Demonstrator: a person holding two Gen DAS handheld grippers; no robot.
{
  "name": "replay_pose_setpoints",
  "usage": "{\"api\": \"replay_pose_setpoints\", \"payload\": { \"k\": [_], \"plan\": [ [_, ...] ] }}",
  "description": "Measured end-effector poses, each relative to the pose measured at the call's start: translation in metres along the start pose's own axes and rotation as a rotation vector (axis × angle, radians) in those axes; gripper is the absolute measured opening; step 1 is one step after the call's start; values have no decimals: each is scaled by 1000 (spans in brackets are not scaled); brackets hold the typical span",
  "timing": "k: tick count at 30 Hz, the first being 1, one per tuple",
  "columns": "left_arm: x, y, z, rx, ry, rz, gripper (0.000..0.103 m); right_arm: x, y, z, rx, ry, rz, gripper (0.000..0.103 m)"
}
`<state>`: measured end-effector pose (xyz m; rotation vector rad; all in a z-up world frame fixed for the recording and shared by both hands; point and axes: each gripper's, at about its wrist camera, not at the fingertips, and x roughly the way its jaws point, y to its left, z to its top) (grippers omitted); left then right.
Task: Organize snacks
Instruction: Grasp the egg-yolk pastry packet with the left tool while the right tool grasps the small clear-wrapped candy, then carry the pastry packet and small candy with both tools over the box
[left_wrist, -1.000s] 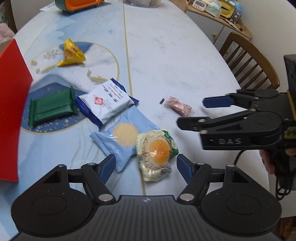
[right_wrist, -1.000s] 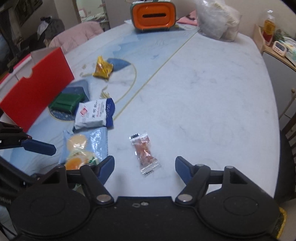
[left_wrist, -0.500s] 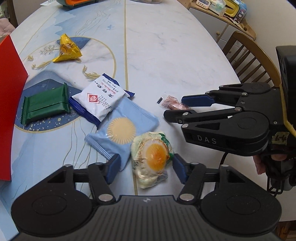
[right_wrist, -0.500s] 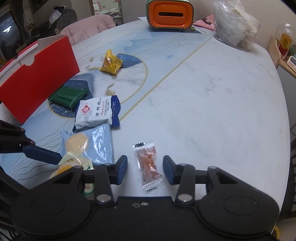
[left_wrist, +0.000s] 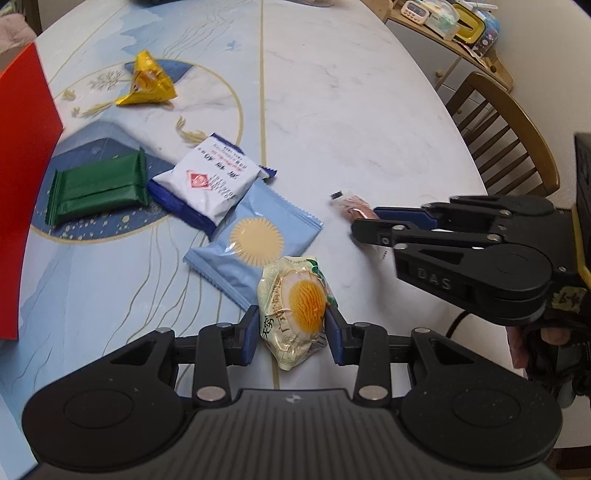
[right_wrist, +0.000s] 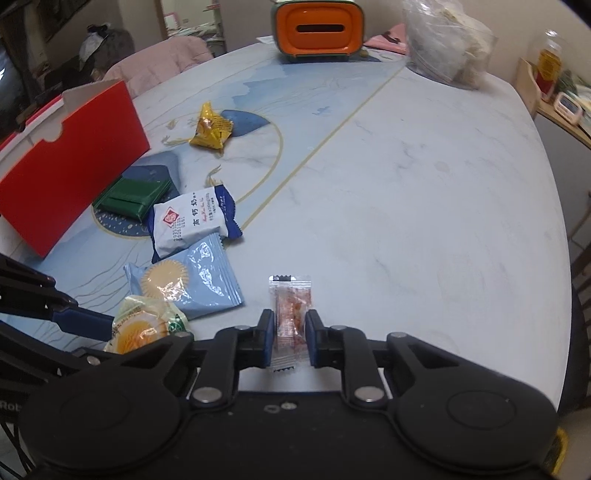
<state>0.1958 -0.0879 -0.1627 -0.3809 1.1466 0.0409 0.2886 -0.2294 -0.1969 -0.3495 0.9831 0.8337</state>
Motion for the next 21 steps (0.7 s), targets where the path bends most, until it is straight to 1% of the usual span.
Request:
{"api": "replay_pose_setpoints", "payload": {
  "k": [6,10,17,21],
  "plan": [
    [-11,11,-4,-25,1,-8,36,-18,7,-5,57,-24,11,17],
    [-25,18,-7,-31,-18,-17,36,-34,15,-5,80,-40,20,17],
    [-59,35,-9,-36,-71,-34,36,-63,39,2,90,-88,39,17],
    [-79,49,-10,-47,-84,-26,36,-79,59,12,77,-119,45,17]
  ]
}}
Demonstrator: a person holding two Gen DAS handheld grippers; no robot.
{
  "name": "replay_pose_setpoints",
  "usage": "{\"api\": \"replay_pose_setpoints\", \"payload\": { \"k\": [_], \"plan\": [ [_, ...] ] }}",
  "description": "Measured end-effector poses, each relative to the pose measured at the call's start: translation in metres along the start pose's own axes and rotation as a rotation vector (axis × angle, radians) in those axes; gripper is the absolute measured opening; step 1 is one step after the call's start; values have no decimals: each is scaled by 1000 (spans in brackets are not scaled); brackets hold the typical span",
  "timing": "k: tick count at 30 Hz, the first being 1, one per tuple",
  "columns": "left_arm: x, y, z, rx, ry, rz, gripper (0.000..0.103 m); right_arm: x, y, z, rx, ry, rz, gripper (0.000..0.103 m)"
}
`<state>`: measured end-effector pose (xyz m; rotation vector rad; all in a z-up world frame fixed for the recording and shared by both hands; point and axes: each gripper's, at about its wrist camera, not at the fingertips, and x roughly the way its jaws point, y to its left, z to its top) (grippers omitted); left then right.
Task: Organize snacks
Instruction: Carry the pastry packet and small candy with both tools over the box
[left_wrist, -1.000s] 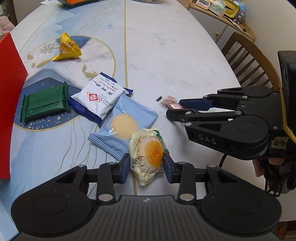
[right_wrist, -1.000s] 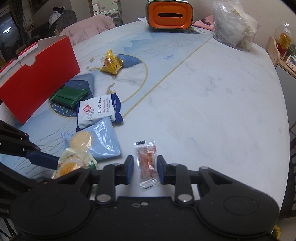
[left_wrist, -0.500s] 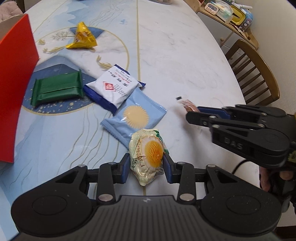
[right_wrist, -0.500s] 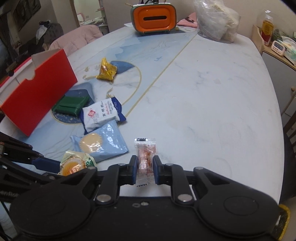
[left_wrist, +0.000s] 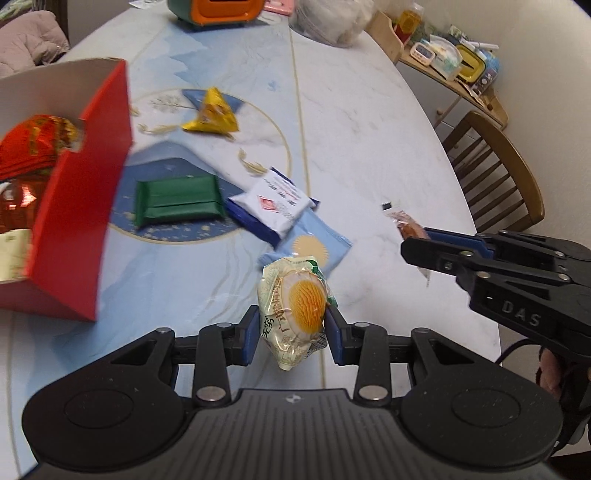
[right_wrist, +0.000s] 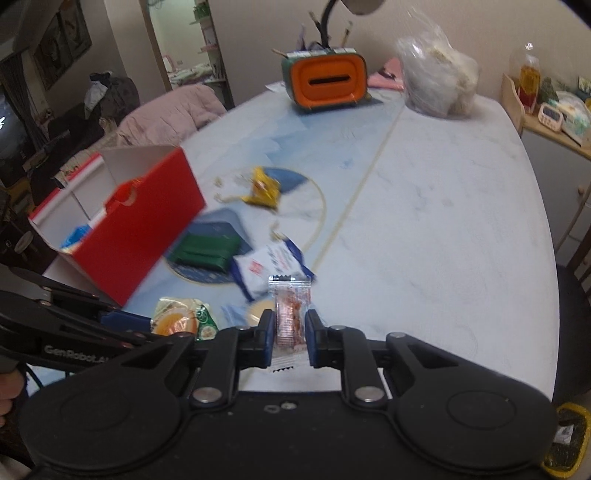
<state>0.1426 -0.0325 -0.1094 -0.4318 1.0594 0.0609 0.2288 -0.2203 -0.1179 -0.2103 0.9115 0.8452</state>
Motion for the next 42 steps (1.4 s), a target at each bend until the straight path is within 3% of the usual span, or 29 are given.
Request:
{"api": "replay_pose_setpoints", "payload": {
  "k": [14,30,42],
  "plan": [
    [-67,59,6,-21,-90,47,36,-14,85,41,-61,-74,52,17],
    [-125,147,17,-78,-180,99,36,13,168,77,-122,-107,85,17],
    [-139,217,29,-122,-197,171,36,55,217,98,-150,-87,87,17]
  ]
}}
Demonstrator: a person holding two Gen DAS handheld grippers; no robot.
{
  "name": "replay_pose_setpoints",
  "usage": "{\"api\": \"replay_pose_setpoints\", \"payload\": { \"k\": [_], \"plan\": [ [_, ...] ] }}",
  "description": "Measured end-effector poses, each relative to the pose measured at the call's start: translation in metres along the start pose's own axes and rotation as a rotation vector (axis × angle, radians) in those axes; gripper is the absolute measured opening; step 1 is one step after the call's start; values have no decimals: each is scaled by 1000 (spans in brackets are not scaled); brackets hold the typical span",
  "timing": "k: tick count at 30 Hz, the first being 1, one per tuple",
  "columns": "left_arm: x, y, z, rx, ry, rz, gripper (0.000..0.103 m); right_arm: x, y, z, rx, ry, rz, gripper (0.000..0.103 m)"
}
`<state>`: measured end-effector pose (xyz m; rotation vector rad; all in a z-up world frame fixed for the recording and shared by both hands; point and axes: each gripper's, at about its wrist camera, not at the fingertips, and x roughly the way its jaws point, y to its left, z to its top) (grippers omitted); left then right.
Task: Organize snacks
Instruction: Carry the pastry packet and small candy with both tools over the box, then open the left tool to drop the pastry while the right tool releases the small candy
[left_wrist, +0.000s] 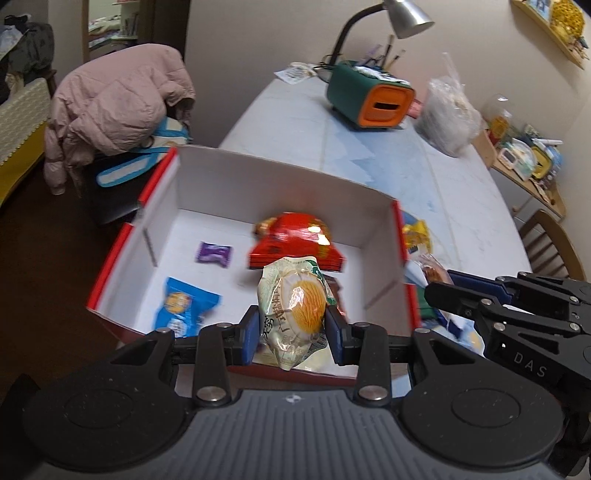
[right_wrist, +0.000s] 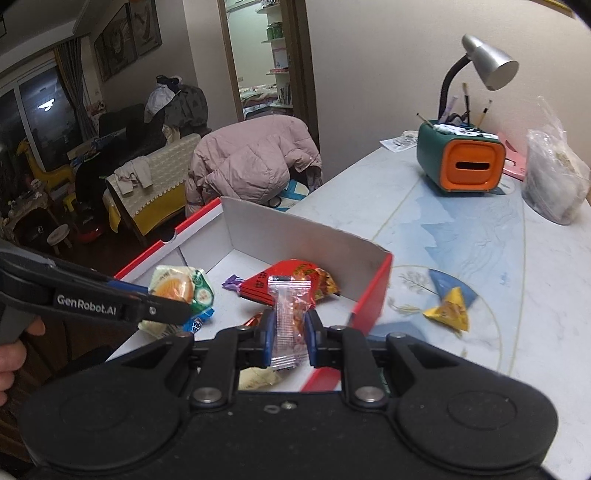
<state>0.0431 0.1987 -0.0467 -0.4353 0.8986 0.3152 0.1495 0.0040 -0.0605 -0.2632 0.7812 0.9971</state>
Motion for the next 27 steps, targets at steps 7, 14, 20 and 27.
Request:
{"api": "replay_pose_setpoints", "payload": {
  "k": [7,14,20,27],
  "plan": [
    [18,32,8,3,20,51,36,35,19,4,-14,44,-9,17],
    [38,47,12,35,41,77,36,69,27,-3,-2,117,-4,17],
    [50,45,16,57,63,75,36,84,28,-8,17,164,-3,17],
    [54,42,11,64,82,59,36,91,25,-12,55,201,1,18]
  ]
}}
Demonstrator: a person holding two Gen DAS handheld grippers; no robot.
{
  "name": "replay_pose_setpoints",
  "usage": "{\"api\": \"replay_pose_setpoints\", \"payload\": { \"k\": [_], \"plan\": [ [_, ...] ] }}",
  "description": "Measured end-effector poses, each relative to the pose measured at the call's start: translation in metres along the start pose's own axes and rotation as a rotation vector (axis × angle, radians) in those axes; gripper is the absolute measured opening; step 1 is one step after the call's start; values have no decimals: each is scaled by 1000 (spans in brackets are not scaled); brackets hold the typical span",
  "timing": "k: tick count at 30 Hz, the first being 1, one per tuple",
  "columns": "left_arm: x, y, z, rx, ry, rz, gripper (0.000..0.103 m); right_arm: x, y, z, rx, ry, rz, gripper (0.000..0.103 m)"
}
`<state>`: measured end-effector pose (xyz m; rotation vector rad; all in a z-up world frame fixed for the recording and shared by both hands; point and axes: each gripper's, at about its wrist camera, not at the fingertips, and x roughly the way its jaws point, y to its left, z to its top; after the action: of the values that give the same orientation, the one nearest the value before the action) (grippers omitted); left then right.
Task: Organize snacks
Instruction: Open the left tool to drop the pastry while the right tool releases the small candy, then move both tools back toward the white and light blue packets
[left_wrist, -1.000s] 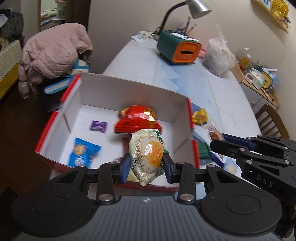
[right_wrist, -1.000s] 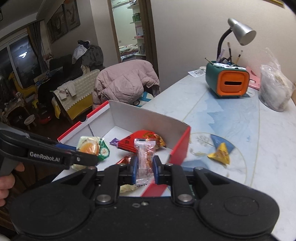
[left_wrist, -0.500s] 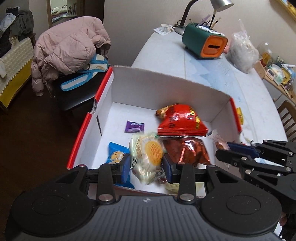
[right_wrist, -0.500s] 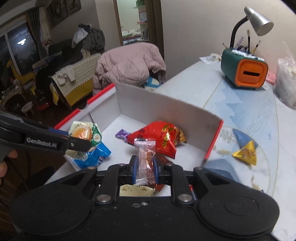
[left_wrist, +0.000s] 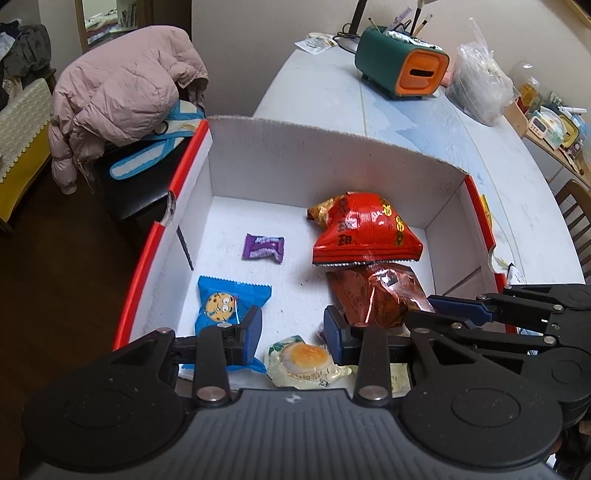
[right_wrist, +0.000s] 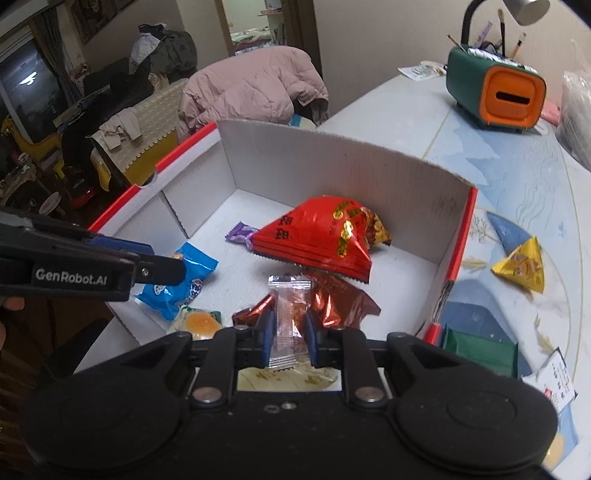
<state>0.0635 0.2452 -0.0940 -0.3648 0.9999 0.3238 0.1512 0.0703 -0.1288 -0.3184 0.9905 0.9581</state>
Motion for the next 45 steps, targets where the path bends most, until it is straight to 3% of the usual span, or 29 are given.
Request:
{"api": "replay_pose_setpoints", "payload": {
  "k": [19,30,32,33,35,37,41,45],
  "plan": [
    [-11,1,-13,-20,-8,-17,36,-3,1,-7,24,-18,13,19],
    [-28,-4,-18,-8,-43,-45,36,-36,3,-13,29,-113,19,24],
    [-31,-7,-18,-1,-52,-58,36,-47,4,-15,20,-144,24,29],
    [-33,-9,-18,2,-58,-73,36,-53,4,-16,18,-157,33,40],
    [-38,-15,-18,15,-74,-100,36,-64,3,-17,20,-179,51,86],
    [-42,-23,-18,29,-86,-103,36,-73,0,-18,30,-204,68,103],
    [-53,-38,-17,55,-118,-128,36,-94,-6,-18,42,-255,44,102],
    [-67,-56,-20,98,-163,-154,51,-121,-18,-24,52,-314,19,102]
  ]
}}
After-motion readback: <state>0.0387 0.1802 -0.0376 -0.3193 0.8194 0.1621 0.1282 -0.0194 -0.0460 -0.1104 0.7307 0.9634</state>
